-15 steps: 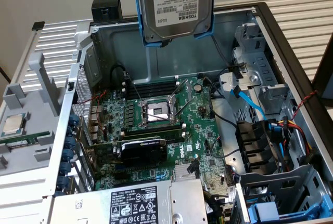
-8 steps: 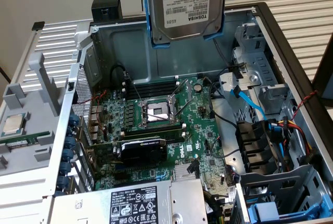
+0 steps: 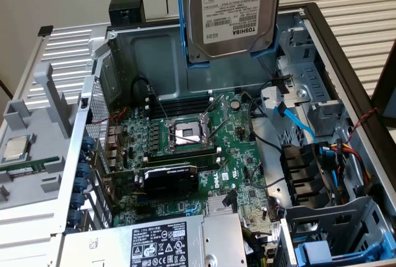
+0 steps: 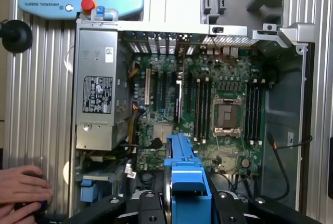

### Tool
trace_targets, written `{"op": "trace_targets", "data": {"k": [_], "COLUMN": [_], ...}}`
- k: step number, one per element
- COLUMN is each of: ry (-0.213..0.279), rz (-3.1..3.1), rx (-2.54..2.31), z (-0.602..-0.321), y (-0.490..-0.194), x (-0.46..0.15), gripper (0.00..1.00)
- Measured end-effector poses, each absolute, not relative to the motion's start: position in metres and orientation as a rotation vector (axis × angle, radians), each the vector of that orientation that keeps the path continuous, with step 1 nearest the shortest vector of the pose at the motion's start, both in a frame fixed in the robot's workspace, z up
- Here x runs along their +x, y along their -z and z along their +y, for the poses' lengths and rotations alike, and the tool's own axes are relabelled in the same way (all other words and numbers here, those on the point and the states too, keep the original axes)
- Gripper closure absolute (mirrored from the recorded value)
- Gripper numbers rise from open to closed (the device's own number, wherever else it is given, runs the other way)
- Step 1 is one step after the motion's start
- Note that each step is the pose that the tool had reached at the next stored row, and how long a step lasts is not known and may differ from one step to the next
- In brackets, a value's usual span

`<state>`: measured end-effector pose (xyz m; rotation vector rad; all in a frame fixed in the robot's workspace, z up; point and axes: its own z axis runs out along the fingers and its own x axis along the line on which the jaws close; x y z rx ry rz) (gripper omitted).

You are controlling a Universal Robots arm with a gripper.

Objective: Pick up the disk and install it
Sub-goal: 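Pick up the disk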

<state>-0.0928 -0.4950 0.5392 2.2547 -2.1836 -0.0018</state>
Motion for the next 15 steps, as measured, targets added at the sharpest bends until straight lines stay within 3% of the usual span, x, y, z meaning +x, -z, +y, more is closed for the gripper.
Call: {"op": "trace_targets", "data": {"k": [15], "ry": [0.002], "rz": [-2.183], "rx": [2.255], "z": [-0.534], "y": [-0.539], "x": [-0.083], "gripper": [0.63]}}
